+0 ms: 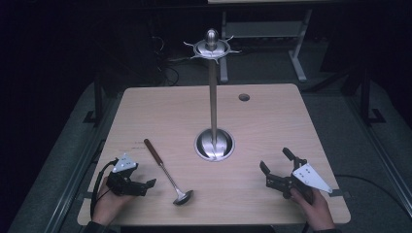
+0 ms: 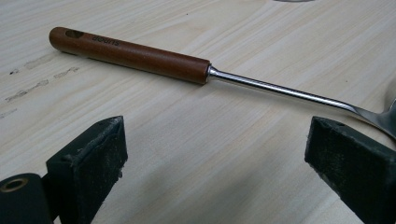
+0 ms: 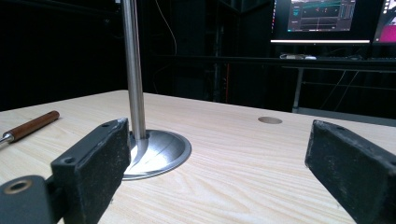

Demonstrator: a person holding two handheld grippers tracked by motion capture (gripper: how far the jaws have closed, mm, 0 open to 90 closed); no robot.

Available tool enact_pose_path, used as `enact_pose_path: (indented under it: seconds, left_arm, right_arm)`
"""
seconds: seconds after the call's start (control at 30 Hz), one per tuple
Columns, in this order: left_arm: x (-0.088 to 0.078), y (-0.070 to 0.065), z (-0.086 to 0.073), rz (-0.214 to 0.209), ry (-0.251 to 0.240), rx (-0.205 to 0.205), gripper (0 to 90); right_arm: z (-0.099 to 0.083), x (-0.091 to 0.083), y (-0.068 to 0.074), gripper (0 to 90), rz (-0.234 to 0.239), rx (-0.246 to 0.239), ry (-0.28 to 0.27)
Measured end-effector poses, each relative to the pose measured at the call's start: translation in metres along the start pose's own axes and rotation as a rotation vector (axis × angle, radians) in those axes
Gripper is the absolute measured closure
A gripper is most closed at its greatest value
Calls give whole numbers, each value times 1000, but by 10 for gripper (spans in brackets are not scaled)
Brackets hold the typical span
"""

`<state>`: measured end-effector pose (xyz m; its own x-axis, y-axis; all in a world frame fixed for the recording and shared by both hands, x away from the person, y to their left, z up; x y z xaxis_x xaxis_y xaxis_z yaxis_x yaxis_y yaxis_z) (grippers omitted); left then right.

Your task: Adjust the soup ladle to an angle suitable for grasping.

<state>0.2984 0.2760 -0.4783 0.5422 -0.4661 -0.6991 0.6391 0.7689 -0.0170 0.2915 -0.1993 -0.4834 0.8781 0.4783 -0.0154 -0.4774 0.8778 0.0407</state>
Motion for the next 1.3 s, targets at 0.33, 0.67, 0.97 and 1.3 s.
enact_pose_path:
  seconds: [0.33,0.67,0.97,1.3]
  left_arm:
    - [2,15,8,50,-23,-23,144]
    - [4,32,20,107,-57,-60,305]
    - [9,44,27,122,-84,-100,441]
    - [19,57,39,143,-84,-123,749]
  right_arm:
    - [0,0,0,63,0,1,0]
    - [0,0,0,63,-2,3,-1]
    - [0,0,-1,63,-2,3,-1]
    - [0,0,0,63,-1,4,0]
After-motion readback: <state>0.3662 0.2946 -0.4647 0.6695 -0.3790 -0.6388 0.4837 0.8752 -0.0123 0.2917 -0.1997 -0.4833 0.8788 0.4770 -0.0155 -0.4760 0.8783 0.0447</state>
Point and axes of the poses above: each handheld gripper's, and its own axes: x roughly forward along the jaws, z roughly out of its top, y roughly to its left, the point moved 4 cm from there along x, roughly forward along the jaws, and after that the axes turned 1 degree about y, right-handed, at the moved point
